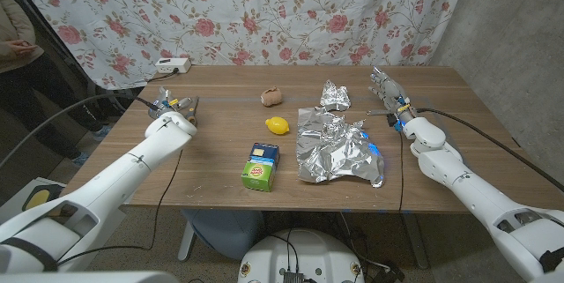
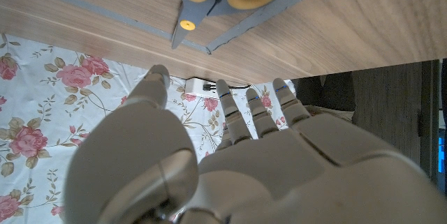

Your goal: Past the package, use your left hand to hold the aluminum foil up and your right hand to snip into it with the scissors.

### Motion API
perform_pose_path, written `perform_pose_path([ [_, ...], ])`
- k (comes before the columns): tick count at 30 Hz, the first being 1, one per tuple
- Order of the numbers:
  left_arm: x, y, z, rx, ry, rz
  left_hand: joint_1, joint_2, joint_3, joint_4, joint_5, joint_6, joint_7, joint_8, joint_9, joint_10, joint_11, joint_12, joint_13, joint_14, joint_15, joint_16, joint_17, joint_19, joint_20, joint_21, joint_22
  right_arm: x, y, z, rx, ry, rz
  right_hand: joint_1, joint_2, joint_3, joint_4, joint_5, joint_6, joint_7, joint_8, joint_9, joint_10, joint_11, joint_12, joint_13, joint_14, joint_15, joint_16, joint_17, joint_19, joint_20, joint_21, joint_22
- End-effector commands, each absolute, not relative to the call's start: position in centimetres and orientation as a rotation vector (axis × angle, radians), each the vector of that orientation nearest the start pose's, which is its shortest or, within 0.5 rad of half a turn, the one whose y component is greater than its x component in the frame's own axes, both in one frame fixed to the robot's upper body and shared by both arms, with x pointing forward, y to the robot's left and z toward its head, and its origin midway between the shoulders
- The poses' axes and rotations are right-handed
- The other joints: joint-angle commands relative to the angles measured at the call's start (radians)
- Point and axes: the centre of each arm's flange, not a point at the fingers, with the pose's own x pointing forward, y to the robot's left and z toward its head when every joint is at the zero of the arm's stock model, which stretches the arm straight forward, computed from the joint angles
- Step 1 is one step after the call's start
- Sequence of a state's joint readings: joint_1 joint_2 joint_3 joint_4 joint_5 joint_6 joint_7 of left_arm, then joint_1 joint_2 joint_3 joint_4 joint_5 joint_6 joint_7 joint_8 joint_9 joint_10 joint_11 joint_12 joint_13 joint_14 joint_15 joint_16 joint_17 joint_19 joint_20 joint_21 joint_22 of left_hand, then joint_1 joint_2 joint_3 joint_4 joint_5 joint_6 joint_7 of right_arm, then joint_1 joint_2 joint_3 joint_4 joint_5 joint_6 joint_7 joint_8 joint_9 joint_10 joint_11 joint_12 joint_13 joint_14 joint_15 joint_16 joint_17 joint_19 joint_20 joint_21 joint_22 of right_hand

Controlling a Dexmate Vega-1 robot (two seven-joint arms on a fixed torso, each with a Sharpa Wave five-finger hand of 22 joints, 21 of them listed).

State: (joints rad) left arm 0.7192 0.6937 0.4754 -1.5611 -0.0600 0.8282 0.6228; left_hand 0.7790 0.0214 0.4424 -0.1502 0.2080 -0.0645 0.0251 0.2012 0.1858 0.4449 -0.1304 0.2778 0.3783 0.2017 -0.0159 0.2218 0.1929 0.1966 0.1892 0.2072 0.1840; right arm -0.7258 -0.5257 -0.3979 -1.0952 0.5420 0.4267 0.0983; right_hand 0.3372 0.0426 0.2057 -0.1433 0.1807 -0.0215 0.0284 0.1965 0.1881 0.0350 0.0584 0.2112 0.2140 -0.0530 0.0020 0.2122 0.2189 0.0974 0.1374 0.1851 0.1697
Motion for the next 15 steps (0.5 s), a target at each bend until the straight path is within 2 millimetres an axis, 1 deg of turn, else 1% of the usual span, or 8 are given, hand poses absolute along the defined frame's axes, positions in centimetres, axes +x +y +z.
perform_pose_path([
  [1, 63.68, 40.27, -0.22, 0.779, -0.067, 0.742, -0.003, 0.006, -0.006, -0.002, 0.002, -0.003, 0.005, 0.002, 0.004, 0.005, 0.0, 0.002, 0.006, 0.002, 0.003, 0.001, 0.006, -0.003, 0.003, 0.0, 0.003, 67.07, -32.33, -0.88, -0.136, -0.658, 0.176, 0.01, 0.002, 0.006, 0.005, 0.001, 0.006, -0.002, 0.002, 0.002, 0.005, 0.0, 0.001, 0.001, 0.001, 0.004, 0.008, 0.001, 0.003, 0.002, 0.007, 0.003],
  [5, 63.91, 40.06, -0.32, 0.78, -0.066, 0.737, -0.003, 0.007, -0.006, -0.002, 0.002, -0.003, 0.005, 0.002, 0.004, 0.004, -0.004, 0.002, 0.007, 0.002, 0.003, 0.001, 0.006, -0.003, 0.003, 0.0, 0.003, 67.16, -32.35, -0.97, -0.133, -0.658, 0.175, 0.01, 0.002, 0.006, 0.005, 0.001, 0.006, -0.001, 0.002, 0.002, 0.004, 0.0, 0.001, 0.001, 0.001, 0.004, 0.008, 0.001, 0.003, 0.002, 0.007, 0.003],
  [10, 64.31, 39.71, -0.43, 0.789, -0.062, 0.732, 0.003, 0.012, -0.004, -0.004, 0.003, -0.003, 0.007, 0.003, 0.003, 0.005, -0.001, 0.002, 0.009, 0.001, 0.005, 0.001, 0.006, -0.004, 0.004, 0.0, 0.003, 67.28, -32.61, -1.05, -0.131, -0.655, 0.171, 0.01, 0.002, 0.006, 0.005, 0.001, 0.006, -0.001, 0.002, 0.002, 0.004, -0.001, 0.001, 0.001, 0.001, 0.006, 0.008, 0.001, 0.003, 0.003, 0.007, 0.003],
  [11, 64.37, 39.68, -0.45, 0.788, -0.062, 0.728, 0.008, 0.016, -0.002, -0.006, 0.004, 0.004, 0.003, 0.005, 0.004, 0.007, 0.001, 0.002, 0.01, -0.001, 0.005, 0.001, 0.005, -0.004, 0.005, 0.0, 0.003, 67.29, -32.64, -1.06, -0.133, -0.655, 0.17, 0.01, 0.002, 0.006, 0.005, 0.001, 0.006, -0.002, 0.002, 0.002, 0.004, 0.0, 0.001, 0.001, 0.001, 0.006, 0.008, 0.001, 0.003, 0.002, 0.007, 0.003],
  [14, 64.54, 39.53, -0.53, 0.793, -0.057, 0.727, 0.022, 0.015, 0.0, -0.014, 0.008, 0.013, -0.014, 0.009, 0.003, 0.016, -0.005, 0.004, 0.012, 0.003, -0.004, 0.001, 0.004, -0.003, -0.003, 0.001, 0.003, 67.35, -32.76, -1.11, -0.127, -0.652, 0.168, 0.01, 0.002, 0.005, 0.005, 0.001, 0.007, -0.003, 0.002, 0.002, 0.004, -0.002, 0.001, 0.001, 0.001, 0.005, 0.008, 0.001, 0.002, 0.001, 0.006, 0.003],
  [15, 64.6, 39.47, -0.55, 0.797, -0.053, 0.728, 0.023, 0.015, 0.0, -0.014, 0.009, 0.012, -0.013, 0.008, 0.003, 0.015, -0.005, 0.003, 0.012, 0.003, -0.002, 0.001, 0.004, -0.002, -0.003, 0.001, 0.003, 67.37, -32.78, -1.13, -0.126, -0.651, 0.167, 0.01, 0.002, 0.005, 0.005, 0.001, 0.007, -0.002, 0.002, 0.002, 0.005, -0.001, 0.001, 0.001, 0.001, 0.005, 0.008, 0.001, 0.003, 0.002, 0.007, 0.003],
])
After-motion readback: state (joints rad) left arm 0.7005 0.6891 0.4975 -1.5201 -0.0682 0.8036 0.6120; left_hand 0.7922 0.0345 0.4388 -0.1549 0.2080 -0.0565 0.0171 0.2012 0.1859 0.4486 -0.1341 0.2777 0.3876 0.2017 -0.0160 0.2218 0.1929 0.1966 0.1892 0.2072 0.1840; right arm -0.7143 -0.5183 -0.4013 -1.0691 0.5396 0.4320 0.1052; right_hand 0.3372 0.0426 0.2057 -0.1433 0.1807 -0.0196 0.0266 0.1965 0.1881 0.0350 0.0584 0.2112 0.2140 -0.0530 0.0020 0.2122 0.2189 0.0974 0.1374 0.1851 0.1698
